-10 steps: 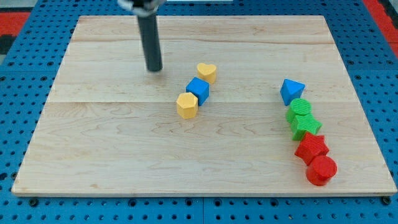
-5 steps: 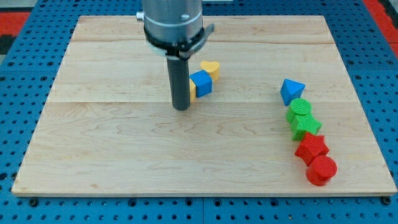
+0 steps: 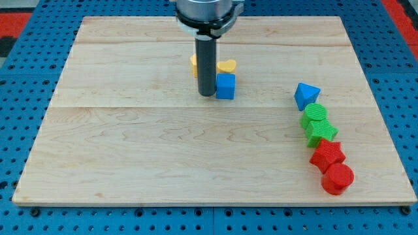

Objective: Push the yellow blocks and blue cube upwards

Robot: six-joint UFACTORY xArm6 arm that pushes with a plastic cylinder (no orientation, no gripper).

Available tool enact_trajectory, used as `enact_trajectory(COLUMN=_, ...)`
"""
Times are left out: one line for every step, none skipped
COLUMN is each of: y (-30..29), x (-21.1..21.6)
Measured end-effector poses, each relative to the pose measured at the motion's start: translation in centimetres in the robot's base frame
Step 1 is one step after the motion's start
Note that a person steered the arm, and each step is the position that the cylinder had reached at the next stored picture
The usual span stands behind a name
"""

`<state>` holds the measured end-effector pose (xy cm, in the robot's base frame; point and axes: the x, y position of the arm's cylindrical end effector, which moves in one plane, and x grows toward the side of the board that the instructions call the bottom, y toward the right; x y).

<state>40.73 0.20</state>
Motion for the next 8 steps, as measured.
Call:
enact_trajectory(y=1.5, x=-2.9)
enact_trajectory(y=2.6, x=-3.6)
enact_trajectory(y=4.2, x=-3.6)
enact_trajectory(y=0.3, x=-2.8)
enact_trajectory(y=0.7, x=0.8)
enact_trajectory(y=3.5, x=-1.1)
enact_trajectory(y=6.8, x=-2.5)
enact_trajectory(y=10.3, x=-3.0)
